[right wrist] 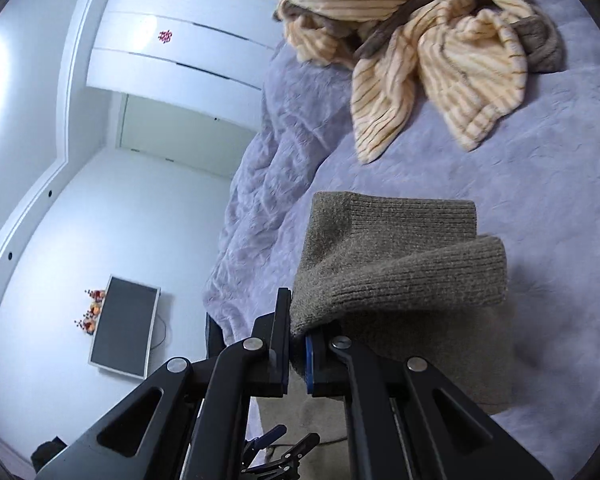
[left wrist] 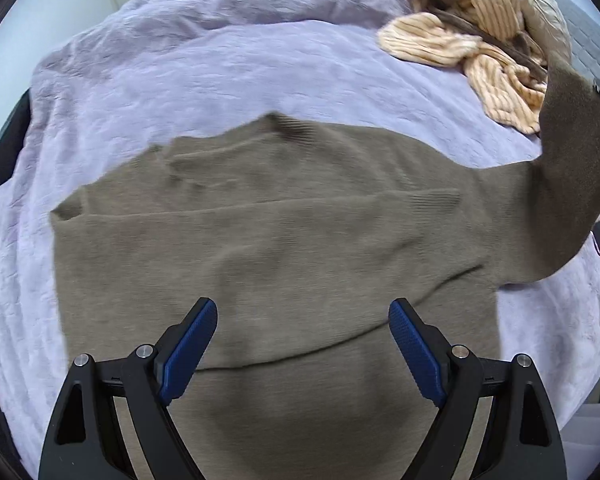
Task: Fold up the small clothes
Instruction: 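Grasp the other sleeve cuff with the right gripper and lay it across the body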
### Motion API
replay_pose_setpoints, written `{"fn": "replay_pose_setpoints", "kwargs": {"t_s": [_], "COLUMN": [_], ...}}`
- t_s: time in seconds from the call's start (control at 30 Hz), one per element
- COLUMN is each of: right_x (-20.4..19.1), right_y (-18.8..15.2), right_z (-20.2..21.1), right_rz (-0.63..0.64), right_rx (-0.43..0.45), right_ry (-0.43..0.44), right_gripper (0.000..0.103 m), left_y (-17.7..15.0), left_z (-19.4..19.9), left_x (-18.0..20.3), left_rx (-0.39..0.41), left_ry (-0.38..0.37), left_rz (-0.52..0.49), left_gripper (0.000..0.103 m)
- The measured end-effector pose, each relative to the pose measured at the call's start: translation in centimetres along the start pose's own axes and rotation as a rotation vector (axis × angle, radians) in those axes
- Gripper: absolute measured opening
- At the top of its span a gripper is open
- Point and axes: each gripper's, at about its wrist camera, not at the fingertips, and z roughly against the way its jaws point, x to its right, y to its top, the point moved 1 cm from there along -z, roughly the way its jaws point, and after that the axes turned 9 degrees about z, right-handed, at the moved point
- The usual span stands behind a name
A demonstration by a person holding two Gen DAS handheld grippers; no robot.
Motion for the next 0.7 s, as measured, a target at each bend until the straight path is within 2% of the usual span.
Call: {"fn": "replay_pose_setpoints", "kwargs": {"t_s": [0.17,0.33,0.43,0.53,0.63,0.7], "right_x": [-6.0,-11.2,-13.3,-13.6,-13.3,-13.7], "right_y": [-3.9,-10.3,-15.2,-20.4,-24.1,-25.3], "right_z": [-7.6,-17.0,-22.4,-26.3,-29.1,-29.6], "right_rz": [0.123,0.268,0.403,0.485,0.560,0.624], "right_rx": [-0.121,-0.281,-0.376,-0.467,-0.535,-0.545], "right_ry": [-0.004,-0.038,-0.120,-0.200,-0.299,-0.367], "right_gripper": [0.006,0.006,0.006,0.006,0.010,0.012], "left_y": [-0.5,-0.9,-1.2,-1.4,-1.6,-1.6], "left_z": [0.7,0.8,0.8,0.6,0.4,0.5], "left_x": [-7.5,-14.7,-18.5,-22.1,-24.6,-25.6], "left_rx": [0.010,0.006,0.011,0.007,-0.004,-0.017], "left_ry": [0.030,0.042,0.061,0.064,0.064,0.050], "left_rz": [0.079,0.167,0.211,0.260,0.286,0.294], "left_gripper": [0.089,0.089,0.089,0.089,0.089,0.089]}}
